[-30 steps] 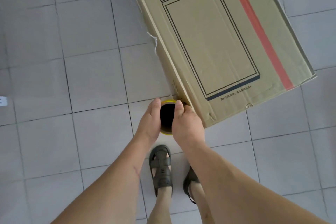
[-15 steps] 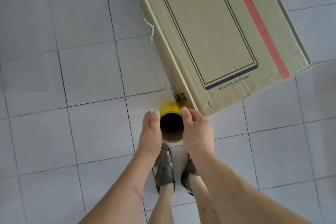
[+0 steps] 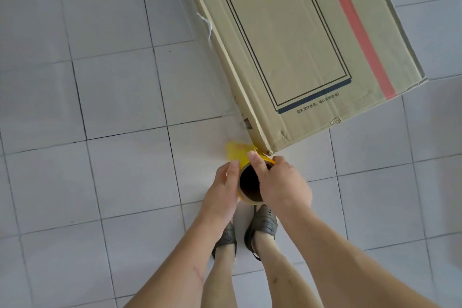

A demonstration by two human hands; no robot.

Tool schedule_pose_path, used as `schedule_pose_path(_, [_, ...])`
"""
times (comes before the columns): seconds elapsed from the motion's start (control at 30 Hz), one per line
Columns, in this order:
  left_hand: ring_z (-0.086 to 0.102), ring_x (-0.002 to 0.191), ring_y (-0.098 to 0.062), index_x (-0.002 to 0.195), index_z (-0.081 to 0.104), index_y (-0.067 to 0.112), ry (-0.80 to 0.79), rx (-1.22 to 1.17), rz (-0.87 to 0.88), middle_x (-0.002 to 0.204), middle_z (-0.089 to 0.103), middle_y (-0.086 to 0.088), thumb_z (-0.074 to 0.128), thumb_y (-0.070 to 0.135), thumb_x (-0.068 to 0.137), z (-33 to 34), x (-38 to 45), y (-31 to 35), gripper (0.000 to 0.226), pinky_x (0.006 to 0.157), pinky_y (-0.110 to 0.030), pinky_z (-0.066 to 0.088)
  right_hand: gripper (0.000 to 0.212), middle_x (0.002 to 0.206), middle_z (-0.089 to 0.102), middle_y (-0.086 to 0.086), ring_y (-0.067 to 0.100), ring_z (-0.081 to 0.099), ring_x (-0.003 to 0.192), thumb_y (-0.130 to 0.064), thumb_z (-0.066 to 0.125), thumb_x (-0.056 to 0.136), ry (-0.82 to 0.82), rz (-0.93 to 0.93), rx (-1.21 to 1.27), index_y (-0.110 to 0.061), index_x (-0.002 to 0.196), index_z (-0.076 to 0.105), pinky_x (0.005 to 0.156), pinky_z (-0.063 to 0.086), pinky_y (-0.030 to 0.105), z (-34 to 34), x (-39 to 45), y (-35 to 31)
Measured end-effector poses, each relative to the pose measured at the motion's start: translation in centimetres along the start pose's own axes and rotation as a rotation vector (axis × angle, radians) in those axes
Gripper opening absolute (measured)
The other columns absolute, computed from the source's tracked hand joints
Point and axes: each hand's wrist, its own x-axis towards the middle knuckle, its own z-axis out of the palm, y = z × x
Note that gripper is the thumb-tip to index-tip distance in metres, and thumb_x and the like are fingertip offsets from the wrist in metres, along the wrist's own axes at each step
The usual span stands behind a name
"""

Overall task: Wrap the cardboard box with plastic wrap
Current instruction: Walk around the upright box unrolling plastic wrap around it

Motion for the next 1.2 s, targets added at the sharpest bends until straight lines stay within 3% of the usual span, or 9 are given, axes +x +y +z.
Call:
schedule_pose_path(0.13, [0.057, 0.128, -0.019, 0.145, 0.048, 0.036, 0.039, -0.026, -0.031, 0.138, 0.062, 0.001, 0.037, 0.086, 0.077, 1.1, 1.2, 0.8, 0.085, 0.115, -0.047, 0.043, 0.083, 0.118, 0.063, 0.004, 0.028, 0.062, 0.108, -0.084, 0.041, 0.08, -0.145, 0.042, 0.356, -0.025, 0.139, 0.047, 0.088, 0.056, 0.047, -0.1, 0.6, 0.8])
schedule_pose_path(0.23, [0.06, 0.128, -0.018, 0.14, 0.056, 0.043, 0.036, -0.083, -0.051, 0.136, 0.067, 0.004, 0.04, 0.092, 0.065, 1.5, 1.7, 0.5, 0.091, 0.116, -0.047, 0.043, 0.065, 0.098, 0.06, -0.001, 0.026, 0.062, 0.099, -0.077, 0.045, 0.085, -0.243, 0.053, 0.462, -0.023, 0.122, 0.054, 0.079, 0.061, 0.046, -0.6, 0.9, 0.7])
schedule_pose_path(0.4, [0.068, 0.119, -0.016, 0.137, 0.061, 0.033, -0.03, -0.28, -0.12, 0.129, 0.072, 0.001, 0.037, 0.076, 0.096, 3.3, 0.2, 0.3, 0.064, 0.1, -0.042, 0.058, 0.072, 0.091, 0.063, 0.002, 0.024, 0.063, 0.085, -0.083, 0.035, 0.084, -0.121, -0.057, -0.077, -0.018, 0.107, 0.053, 0.07, 0.053, 0.037, -2.4, 1.2, 1.0])
schedule_pose_path(0.47, [0.068, 0.121, -0.02, 0.138, 0.06, 0.031, -0.056, -0.381, -0.16, 0.13, 0.072, -0.002, 0.041, 0.079, 0.092, 5.2, -0.5, -0.2, 0.069, 0.097, -0.044, 0.06, 0.072, 0.091, 0.059, 0.0, 0.024, 0.059, 0.085, -0.083, 0.031, 0.085, -0.04, -0.129, -0.246, -0.019, 0.112, 0.051, 0.071, 0.049, 0.036, -3.3, 1.1, 1.6])
schedule_pose_path(0.63, [0.069, 0.118, -0.021, 0.139, 0.057, 0.024, 0.051, -0.67, -0.196, 0.131, 0.072, -0.007, 0.033, 0.07, 0.1, 11.8, -0.8, 0.4, 0.064, 0.091, -0.038, 0.06, 0.073, 0.124, 0.061, 0.006, 0.03, 0.058, 0.113, -0.076, 0.036, 0.089, -0.113, -0.226, -0.226, -0.021, 0.136, 0.048, 0.09, 0.05, 0.042, -6.6, 4.0, 3.9])
schedule_pose_path(0.83, [0.064, 0.124, -0.022, 0.143, 0.055, 0.027, 0.305, -0.695, -0.149, 0.134, 0.068, -0.005, 0.04, 0.089, 0.081, 14.6, 0.4, 0.5, 0.089, 0.114, -0.047, 0.045, 0.061, 0.122, 0.06, 0.008, 0.027, 0.055, 0.098, -0.062, 0.047, 0.094, -0.352, -0.31, -0.141, -0.017, 0.135, 0.048, 0.055, 0.038, 0.023, -8.8, 6.4, 5.3])
schedule_pose_path(0.97, [0.07, 0.117, -0.02, 0.137, 0.062, 0.026, 0.23, -0.795, -0.106, 0.127, 0.074, -0.005, 0.031, 0.07, 0.102, 16.3, 0.4, 0.3, 0.064, 0.101, -0.041, 0.057, 0.058, 0.108, 0.065, 0.004, 0.027, 0.06, 0.095, -0.069, 0.057, 0.084, -0.232, -0.382, -0.263, -0.022, 0.117, 0.057, 0.081, 0.054, 0.04, -9.2, 7.3, 5.6])
schedule_pose_path(1.07, [0.072, 0.116, -0.018, 0.137, 0.06, 0.028, 0.166, -0.804, -0.084, 0.127, 0.074, -0.006, 0.029, 0.071, 0.1, 17.2, 0.6, -0.7, 0.065, 0.085, -0.034, 0.063, 0.072, 0.122, 0.061, -0.001, 0.026, 0.057, 0.112, -0.065, 0.068, 0.079, -0.236, -0.386, -0.205, -0.031, 0.138, 0.047, 0.09, 0.051, 0.041, -9.4, 7.3, 6.7])
schedule_pose_path(1.2, [0.063, 0.126, -0.014, 0.142, 0.055, 0.032, 0.263, -0.691, -0.014, 0.137, 0.067, 0.001, 0.043, 0.099, 0.069, 17.4, 1.1, -0.7, 0.099, 0.114, -0.045, 0.046, 0.066, 0.131, 0.057, -0.002, 0.021, 0.054, 0.117, -0.056, 0.069, 0.084, -0.306, -0.297, 0.086, -0.03, 0.141, 0.046, 0.089, 0.04, 0.029, -9.9, 7.4, 7.5])
